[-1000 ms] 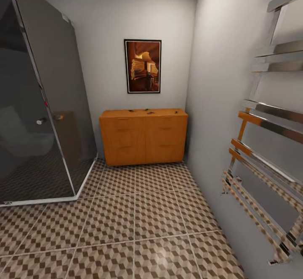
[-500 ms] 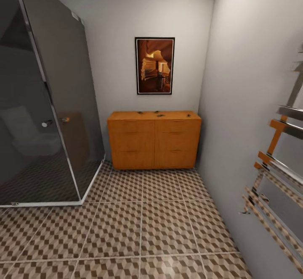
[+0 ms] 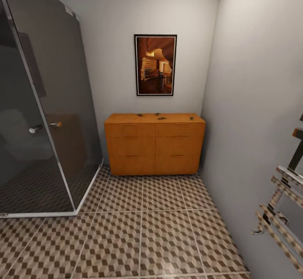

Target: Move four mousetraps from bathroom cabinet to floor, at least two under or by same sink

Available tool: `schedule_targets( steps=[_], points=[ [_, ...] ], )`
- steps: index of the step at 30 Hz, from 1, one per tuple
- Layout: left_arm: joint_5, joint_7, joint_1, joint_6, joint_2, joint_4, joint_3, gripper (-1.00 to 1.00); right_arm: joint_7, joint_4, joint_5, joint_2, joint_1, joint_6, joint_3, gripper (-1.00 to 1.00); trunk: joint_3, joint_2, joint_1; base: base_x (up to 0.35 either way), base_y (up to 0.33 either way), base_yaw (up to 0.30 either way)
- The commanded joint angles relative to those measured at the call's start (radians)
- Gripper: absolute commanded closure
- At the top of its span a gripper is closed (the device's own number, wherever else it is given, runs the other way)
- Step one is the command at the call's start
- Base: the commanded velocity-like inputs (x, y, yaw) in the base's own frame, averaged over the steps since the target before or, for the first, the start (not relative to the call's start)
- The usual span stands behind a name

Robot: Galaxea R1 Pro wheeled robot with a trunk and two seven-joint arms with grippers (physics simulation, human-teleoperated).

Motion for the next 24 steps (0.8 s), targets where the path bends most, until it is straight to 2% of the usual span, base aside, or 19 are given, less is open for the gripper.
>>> schedule_targets(
  steps=[1, 24],
  points=[
    [0.006, 0.000, 0.000, 0.000, 0.000, -0.002, 0.001, -1.00, -0.001, -0.001, 0.006, 0.000, 0.000, -0.002, 0.000, -1.00, -0.001, 0.000, 0.001, 0.323, 0.000, 0.000],
    [0.006, 0.000, 0.000, 0.000, 0.000, -0.002, 0.001, -1.00, -0.001, -0.001, 0.006, 0.000, 0.000, -0.033, 0.000, -1.00, -0.001, 0.000, 0.001, 0.323, 0.000, 0.000]
  ],
)
